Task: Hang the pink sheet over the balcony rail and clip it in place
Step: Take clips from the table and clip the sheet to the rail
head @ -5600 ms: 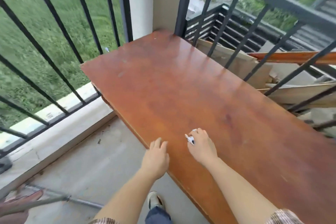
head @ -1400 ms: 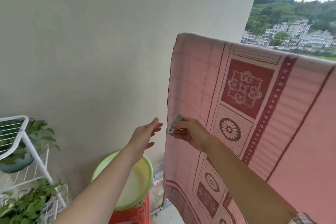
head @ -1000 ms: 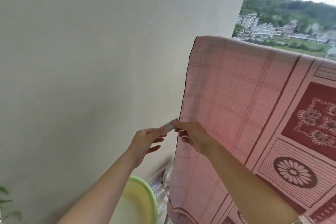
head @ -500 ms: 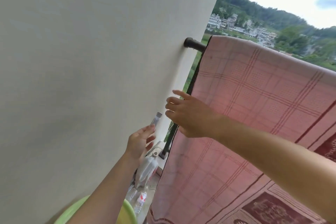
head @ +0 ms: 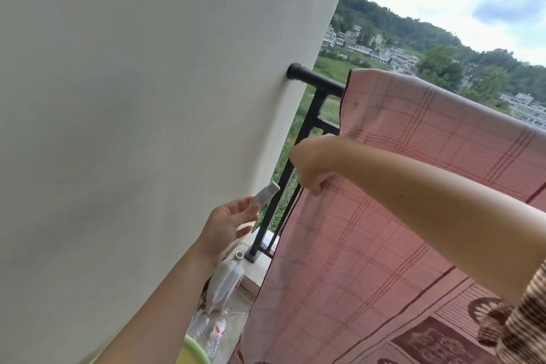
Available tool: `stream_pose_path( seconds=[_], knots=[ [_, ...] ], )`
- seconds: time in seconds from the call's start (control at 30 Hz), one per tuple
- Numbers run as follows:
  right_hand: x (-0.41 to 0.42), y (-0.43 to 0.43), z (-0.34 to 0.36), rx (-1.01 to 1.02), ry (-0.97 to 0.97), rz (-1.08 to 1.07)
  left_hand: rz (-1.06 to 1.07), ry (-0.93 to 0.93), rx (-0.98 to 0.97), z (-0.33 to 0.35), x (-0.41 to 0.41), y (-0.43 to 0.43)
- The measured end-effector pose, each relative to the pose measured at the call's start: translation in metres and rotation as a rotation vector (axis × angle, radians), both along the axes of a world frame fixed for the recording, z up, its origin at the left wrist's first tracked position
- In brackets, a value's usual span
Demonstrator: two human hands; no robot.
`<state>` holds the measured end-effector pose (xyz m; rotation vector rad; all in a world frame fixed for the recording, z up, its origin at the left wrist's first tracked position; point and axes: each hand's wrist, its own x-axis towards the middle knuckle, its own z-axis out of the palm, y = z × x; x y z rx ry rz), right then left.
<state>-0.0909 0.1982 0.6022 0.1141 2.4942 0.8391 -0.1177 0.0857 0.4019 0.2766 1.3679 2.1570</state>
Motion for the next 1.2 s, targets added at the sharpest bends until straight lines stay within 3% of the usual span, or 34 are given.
stream_pose_path(
  seconds=[0.47, 0.77, 1.2],
  knots=[
    [0.014, 0.008, -0.014, -0.12, 0.236, 0.164, 0.068, 0.328, -0.087, 0.013, 0.0, -0.004],
    [0.018, 0.01, -0.013, -0.173, 0.24, 0.158, 0.057, 0.481, -0.193, 0.025, 0.002, 0.011],
    [0.029, 0.012, -0.018, -0.119, 0.304, 0.269, -0.027, 0.81, -0.549, 0.045, -0.005, 0.015]
  ],
)
